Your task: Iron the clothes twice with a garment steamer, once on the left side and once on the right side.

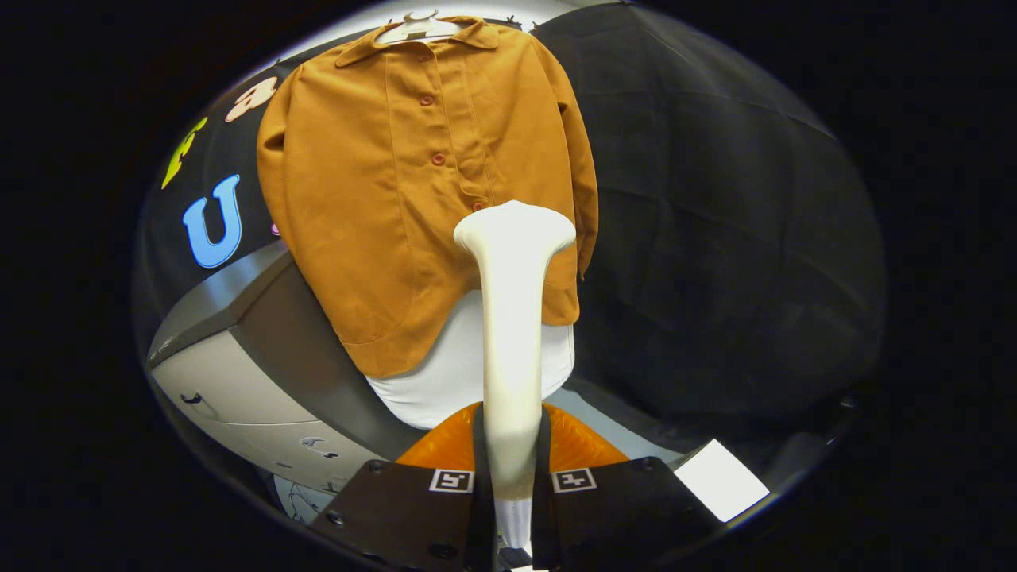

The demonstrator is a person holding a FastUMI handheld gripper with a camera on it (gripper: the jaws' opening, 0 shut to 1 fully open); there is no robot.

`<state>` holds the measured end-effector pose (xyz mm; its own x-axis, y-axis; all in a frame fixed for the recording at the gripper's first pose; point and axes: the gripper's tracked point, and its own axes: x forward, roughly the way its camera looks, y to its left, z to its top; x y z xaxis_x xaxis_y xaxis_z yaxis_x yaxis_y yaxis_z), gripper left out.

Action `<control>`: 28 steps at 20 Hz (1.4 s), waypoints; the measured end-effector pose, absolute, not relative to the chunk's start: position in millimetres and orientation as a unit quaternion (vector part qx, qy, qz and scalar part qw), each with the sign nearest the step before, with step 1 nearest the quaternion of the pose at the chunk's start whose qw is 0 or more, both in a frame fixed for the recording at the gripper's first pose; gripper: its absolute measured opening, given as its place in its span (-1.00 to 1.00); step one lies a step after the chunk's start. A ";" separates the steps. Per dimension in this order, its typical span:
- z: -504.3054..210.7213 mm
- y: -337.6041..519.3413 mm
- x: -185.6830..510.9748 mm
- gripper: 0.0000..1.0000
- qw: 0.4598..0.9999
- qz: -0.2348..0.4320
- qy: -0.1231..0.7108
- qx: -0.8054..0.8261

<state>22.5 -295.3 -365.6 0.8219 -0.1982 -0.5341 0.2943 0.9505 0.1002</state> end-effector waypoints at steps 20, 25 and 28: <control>-125.5 -184.6 48.7 -0.60 0.995 -0.037 0.073 0.051; -81.5 -140.2 49.0 -0.60 0.998 -0.005 0.043 0.049; -61.7 -115.8 47.4 -0.60 0.999 0.012 0.028 0.038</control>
<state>47.4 -115.8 -61.7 0.9981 0.0266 -0.0554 -0.0223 0.9968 0.0771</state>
